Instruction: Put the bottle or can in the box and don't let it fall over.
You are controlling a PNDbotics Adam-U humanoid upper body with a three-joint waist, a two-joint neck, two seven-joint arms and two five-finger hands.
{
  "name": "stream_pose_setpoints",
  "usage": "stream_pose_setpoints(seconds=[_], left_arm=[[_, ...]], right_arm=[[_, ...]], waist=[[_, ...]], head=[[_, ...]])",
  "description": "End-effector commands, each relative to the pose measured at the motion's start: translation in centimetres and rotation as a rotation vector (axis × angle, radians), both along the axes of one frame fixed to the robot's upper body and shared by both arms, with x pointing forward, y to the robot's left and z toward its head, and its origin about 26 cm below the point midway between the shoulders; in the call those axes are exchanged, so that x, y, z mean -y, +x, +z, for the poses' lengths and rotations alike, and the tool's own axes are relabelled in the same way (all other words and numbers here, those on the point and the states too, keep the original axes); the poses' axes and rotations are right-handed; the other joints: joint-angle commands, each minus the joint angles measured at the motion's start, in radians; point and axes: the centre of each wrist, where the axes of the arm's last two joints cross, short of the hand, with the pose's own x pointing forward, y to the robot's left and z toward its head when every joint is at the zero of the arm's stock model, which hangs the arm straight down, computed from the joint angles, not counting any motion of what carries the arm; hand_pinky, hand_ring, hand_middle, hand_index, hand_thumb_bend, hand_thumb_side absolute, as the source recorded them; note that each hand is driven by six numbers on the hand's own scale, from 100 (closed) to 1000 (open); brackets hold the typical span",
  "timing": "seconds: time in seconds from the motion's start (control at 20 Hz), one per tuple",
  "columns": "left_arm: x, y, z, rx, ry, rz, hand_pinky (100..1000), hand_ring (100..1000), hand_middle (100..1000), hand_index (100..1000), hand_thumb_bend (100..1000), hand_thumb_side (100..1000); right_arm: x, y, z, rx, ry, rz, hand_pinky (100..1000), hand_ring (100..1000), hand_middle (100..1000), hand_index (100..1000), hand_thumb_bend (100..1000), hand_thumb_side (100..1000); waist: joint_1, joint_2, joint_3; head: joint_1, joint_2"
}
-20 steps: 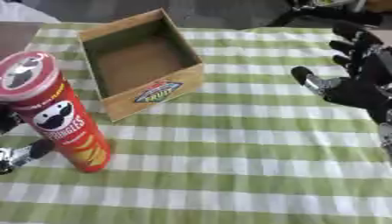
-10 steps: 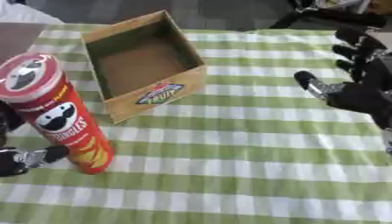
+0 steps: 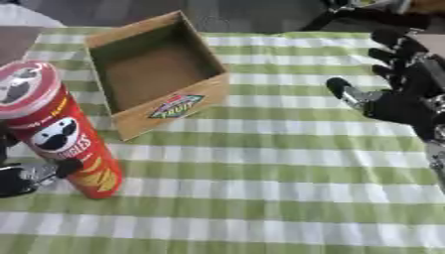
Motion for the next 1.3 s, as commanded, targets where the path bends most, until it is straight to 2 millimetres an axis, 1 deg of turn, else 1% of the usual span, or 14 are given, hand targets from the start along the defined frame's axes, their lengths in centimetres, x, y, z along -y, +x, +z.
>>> stream_pose_setpoints(seconds=[0.05,0.6,0.7,0.8,0.85,0.9,0.95,1.0,1.05,1.1,1.15,1.2,1.25,1.3], left_arm=[[0.3,0.3,0.4,0.022,0.012,-0.001,756,860,754,796,829,269],[1.2,1.4,-0.2,0.023,-0.020,0.005,742,848,741,762,754,278],[1.2,1.5,-0.3,0.023,-0.030,0.019,737,844,739,741,675,294],[1.3,1.6,-0.4,0.023,-0.042,0.029,737,844,741,741,667,291],[1.3,1.7,-0.4,0.022,-0.049,0.032,730,839,737,673,615,279],[1.3,1.7,-0.5,0.020,-0.055,0.034,728,837,736,656,598,275],[1.4,1.8,-0.6,0.019,-0.062,0.036,720,830,723,591,538,249],[1.4,1.8,-0.6,0.019,-0.068,0.037,719,829,720,582,529,244],[1.4,1.7,-0.6,0.021,-0.075,0.038,709,819,697,519,443,195],[1.4,1.7,-0.6,0.023,-0.082,0.038,706,815,689,505,415,179],[1.4,1.7,-0.6,0.024,-0.090,0.040,698,805,671,475,326,137],[1.3,1.7,-0.6,0.024,-0.098,0.041,698,805,667,469,311,132],[1.3,1.6,-0.6,0.023,-0.105,0.041,691,790,640,437,213,109],[1.3,1.6,-0.6,0.022,-0.117,0.041,686,781,626,417,148,114]], right_arm=[[0.1,-0.2,0.9,0.027,-0.023,0.005,1000,1000,1000,962,482,100],[0.1,-0.1,0.8,0.019,-0.019,0.000,1000,1000,1000,959,480,100],[0.1,-0.1,0.8,0.018,-0.016,-0.003,1000,1000,1000,961,475,100],[0.1,-0.1,0.9,0.018,-0.014,-0.006,1000,1000,1000,961,475,100],[0.1,-0.1,0.8,0.017,-0.013,-0.007,1000,1000,1000,960,475,100],[0.1,-0.1,0.8,0.016,-0.011,-0.008,1000,1000,1000,960,475,100],[0.1,-0.1,0.8,0.016,-0.010,-0.009,1000,1000,1000,960,475,100],[0.1,-0.1,0.8,0.016,-0.009,-0.009,1000,1000,1000,960,475,100],[0.1,-0.1,0.8,0.016,-0.009,-0.010,1000,1000,1000,960,475,100],[0.2,-0.1,0.8,0.015,-0.008,-0.010,1000,1000,1000,960,475,100],[0.2,-0.1,0.8,0.015,-0.008,-0.011,1000,1000,1000,959,475,100],[0.2,-0.1,0.8,0.014,-0.007,-0.011,1000,1000,1000,959,476,100],[0.2,-0.1,0.8,0.014,-0.007,-0.012,1000,1000,1000,959,476,100],[0.2,-0.1,0.8,0.013,-0.006,-0.012,1000,1000,1000,959,476,100]], waist=[[0.000,-0.010,-0.002],[0.000,-0.005,-0.006],[0.001,-0.005,-0.007],[0.001,-0.006,-0.008],[0.002,-0.006,-0.009],[0.002,-0.006,-0.009],[0.003,-0.006,-0.010],[0.003,-0.006,-0.010],[0.003,-0.006,-0.010],[0.003,-0.006,-0.010],[0.004,-0.006,-0.010],[0.004,-0.006,-0.010],[0.004,-0.006,-0.010],[0.004,-0.006,-0.010]], head=[[0.003,-0.005],[0.003,-0.022],[0.006,-0.027],[0.007,-0.031],[0.008,-0.032],[0.009,-0.032],[0.010,-0.032],[0.010,-0.032],[0.010,-0.031],[0.009,-0.031],[0.008,-0.031],[0.008,-0.031],[0.008,-0.031],[0.007,-0.030]])
